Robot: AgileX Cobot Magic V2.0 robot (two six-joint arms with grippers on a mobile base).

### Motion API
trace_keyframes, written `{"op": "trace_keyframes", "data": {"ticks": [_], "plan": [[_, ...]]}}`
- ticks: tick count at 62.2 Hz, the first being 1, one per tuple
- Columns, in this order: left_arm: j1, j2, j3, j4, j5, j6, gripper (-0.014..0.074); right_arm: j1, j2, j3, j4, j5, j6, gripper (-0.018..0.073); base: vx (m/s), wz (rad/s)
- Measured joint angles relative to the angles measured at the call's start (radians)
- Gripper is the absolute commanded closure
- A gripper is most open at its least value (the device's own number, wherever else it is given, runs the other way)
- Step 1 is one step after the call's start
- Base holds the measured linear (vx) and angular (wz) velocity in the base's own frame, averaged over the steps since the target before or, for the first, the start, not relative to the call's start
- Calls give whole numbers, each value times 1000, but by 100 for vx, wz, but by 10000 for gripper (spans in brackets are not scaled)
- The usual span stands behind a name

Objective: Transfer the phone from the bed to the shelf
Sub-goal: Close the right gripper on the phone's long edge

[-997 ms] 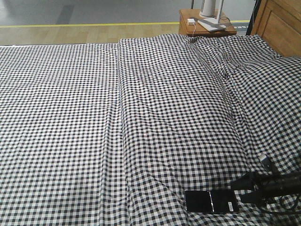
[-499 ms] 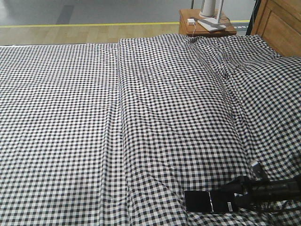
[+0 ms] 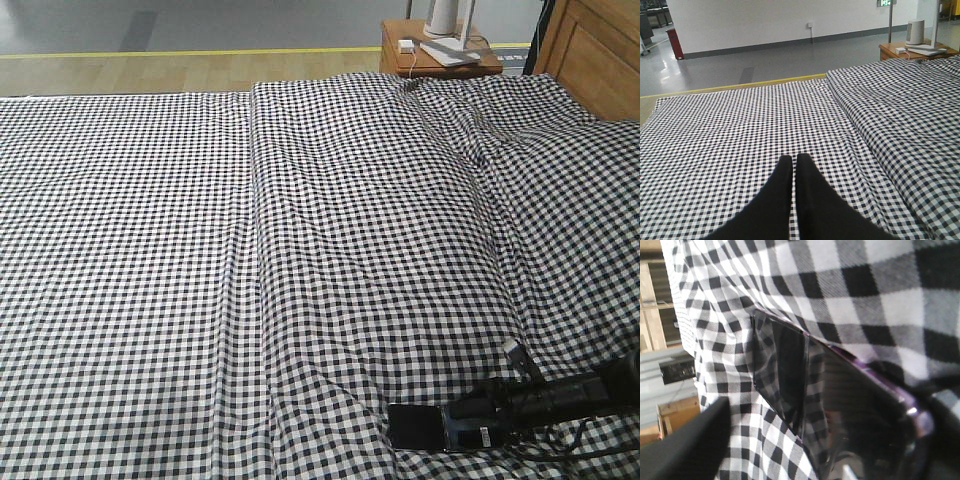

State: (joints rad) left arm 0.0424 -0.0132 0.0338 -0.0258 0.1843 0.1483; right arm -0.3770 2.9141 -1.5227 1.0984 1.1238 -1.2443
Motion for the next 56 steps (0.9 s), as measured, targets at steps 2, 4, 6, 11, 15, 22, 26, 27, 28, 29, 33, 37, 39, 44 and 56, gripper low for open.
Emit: {"op": "trace_keyframes", "data": {"ticks": [2,4,6,11,15,22,26,27,28,29,33,37,39,44,56], "plan": [[0,0,0,0,0,0,595,-1,0,-2,-5,3,1,199,0,0],[0,0,0,0,0,0,595,-3,0,-2,-8,4,4,246,0,0],[0,0,0,0,0,0,595,-5,0,-3,-12,6,7,295,0,0],[0,0,0,0,0,0,595,-14,0,-4,-18,11,19,399,0,0],[0,0,0,0,0,0,595,-19,0,-4,-23,12,39,501,0,0],[0,0,0,0,0,0,595,-21,-5,-4,-47,14,55,574,0,0],[0,0,0,0,0,0,595,-21,-14,-4,-62,15,60,571,0,0],[0,0,0,0,0,0,595,-21,-17,-4,-66,15,60,571,0,0],[0,0,0,0,0,0,595,-21,-21,-4,-68,15,62,571,0,0],[0,0,0,0,0,0,595,-21,-24,-2,-70,15,62,570,0,0],[0,0,0,0,0,0,595,-21,-46,2,-82,16,62,568,0,0],[0,0,0,0,0,0,595,-21,-72,2,-93,16,62,566,0,0],[0,0,0,0,0,0,595,-21,-85,3,-98,16,63,564,0,0],[0,0,0,0,0,0,595,-20,-128,8,-108,17,65,564,0,0],[0,0,0,0,0,0,595,-20,-239,71,-111,14,56,563,0,0]]}}
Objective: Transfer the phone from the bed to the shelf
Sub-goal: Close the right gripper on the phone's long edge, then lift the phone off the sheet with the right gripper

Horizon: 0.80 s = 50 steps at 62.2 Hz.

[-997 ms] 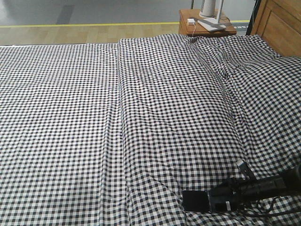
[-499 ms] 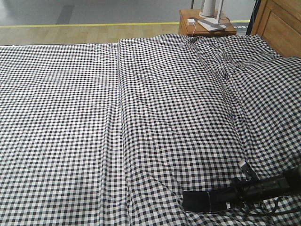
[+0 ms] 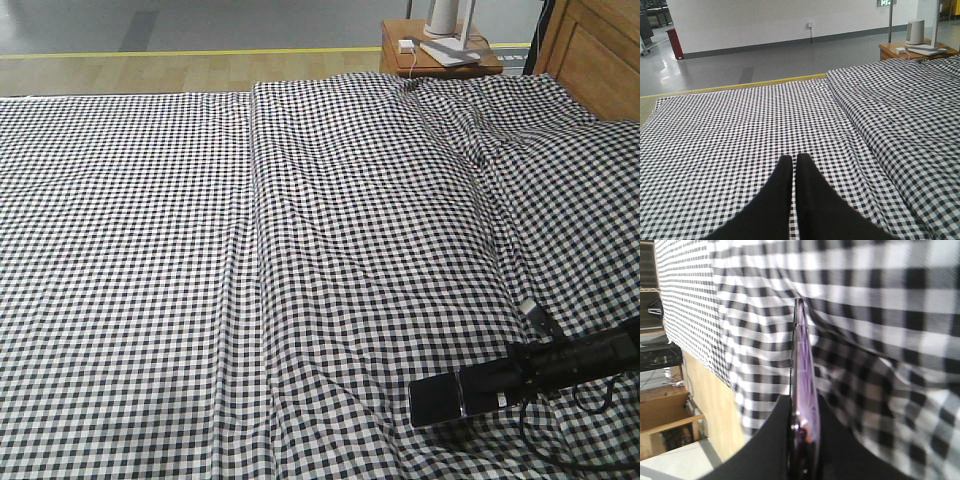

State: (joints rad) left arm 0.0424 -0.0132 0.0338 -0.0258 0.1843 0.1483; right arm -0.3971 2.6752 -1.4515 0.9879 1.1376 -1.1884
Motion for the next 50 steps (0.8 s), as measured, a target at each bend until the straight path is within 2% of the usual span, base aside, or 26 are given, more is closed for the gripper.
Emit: {"op": "trace_keyframes", "data": {"ticks": [24,40,50], "plan": [[0,0,0,0,0,0,595,21,-300,200,-6,-1,-17,563,0,0],[0,0,0,0,0,0,595,126,-591,253,-6,11,8,563,0,0],[0,0,0,0,0,0,595,203,-764,257,41,26,22,563,0,0]]}}
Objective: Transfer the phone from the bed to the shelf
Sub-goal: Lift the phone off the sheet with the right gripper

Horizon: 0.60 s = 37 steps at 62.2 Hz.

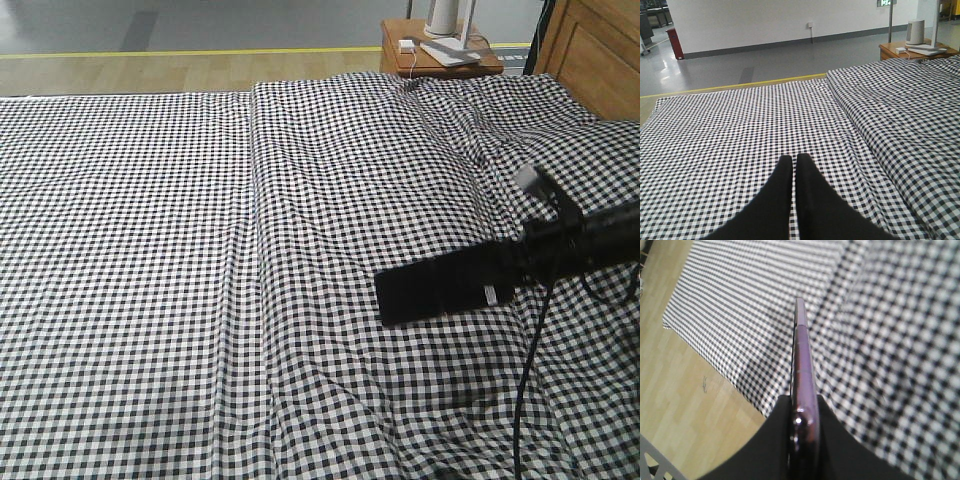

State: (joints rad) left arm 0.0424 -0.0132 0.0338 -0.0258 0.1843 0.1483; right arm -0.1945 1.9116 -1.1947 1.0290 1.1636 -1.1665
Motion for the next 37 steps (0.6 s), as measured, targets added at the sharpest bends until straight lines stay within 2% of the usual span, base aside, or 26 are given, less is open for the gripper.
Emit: {"op": "trace_keyframes", "data": {"ticks": [18,37], "plan": [[0,0,0,0,0,0,595,147,-243,4,32,19,12,563,0,0],[0,0,0,0,0,0,595,345,-400,8,30,44,19,562,0,0]]}}
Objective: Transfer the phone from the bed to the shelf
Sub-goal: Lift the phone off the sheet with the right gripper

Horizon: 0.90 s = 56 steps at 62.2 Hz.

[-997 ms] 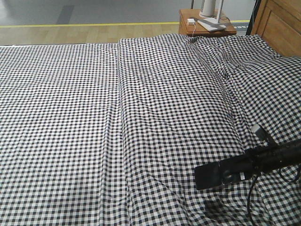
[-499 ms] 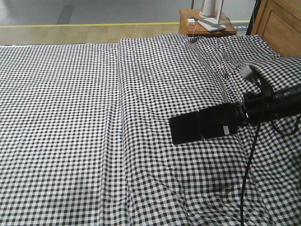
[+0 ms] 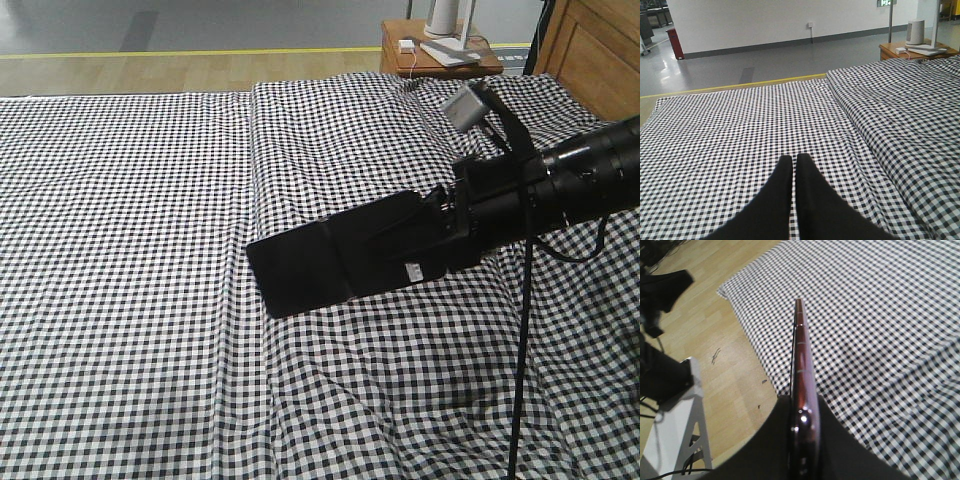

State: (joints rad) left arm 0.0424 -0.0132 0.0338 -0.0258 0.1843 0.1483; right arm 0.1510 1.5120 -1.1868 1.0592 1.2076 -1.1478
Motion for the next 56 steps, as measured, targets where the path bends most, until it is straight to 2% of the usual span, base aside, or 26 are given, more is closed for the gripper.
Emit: {"op": "trace_keyframes", "data": {"ticks": [21,56], "plan": [[0,0,0,0,0,0,595,117,-75,0,-57,6,46,562,0,0],[0,0,0,0,0,0,595,118,-92,0,-59,11,48,561,0,0]]}}
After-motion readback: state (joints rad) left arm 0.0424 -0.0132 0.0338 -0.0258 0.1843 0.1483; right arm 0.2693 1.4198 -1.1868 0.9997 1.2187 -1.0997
